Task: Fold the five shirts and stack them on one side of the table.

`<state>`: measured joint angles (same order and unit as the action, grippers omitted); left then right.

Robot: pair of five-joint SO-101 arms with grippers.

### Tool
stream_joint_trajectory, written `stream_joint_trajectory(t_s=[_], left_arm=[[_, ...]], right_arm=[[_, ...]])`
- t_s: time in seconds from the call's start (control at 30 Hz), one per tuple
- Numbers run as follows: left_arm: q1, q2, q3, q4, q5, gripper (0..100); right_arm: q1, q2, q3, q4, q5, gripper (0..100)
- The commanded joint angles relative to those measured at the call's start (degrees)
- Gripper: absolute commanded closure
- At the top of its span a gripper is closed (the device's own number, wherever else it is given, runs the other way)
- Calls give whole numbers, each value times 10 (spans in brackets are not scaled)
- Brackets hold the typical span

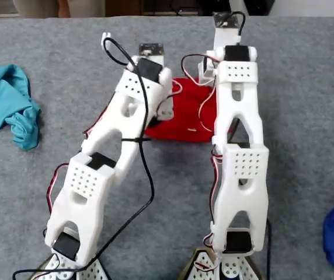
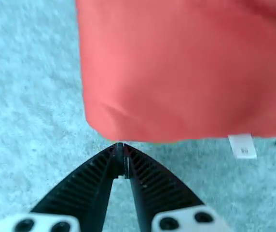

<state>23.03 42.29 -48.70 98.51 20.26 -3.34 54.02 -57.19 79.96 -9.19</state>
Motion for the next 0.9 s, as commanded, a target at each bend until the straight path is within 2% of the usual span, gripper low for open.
stream_joint_trajectory(t_s=[0.0,0.1,0.33,0.53,0.73,0.87], left_arm=[[-2,-29,54,-42,8,982],[-14,-23,113,-87,6,982],[-20,-29,221,-165,4,982],[-19,-29,224,-170,4,982],[-20,-29,223,-167,-15,982],[-20,-54,203,-148,-17,982]], right_arm=[[-7,21,-29,-58,9,993],[-6,46,-30,-82,12,993],[11,51,-86,-63,12,993],[18,52,-116,-73,45,993],[22,64,-109,-129,45,993],[26,33,-147,-76,44,993]])
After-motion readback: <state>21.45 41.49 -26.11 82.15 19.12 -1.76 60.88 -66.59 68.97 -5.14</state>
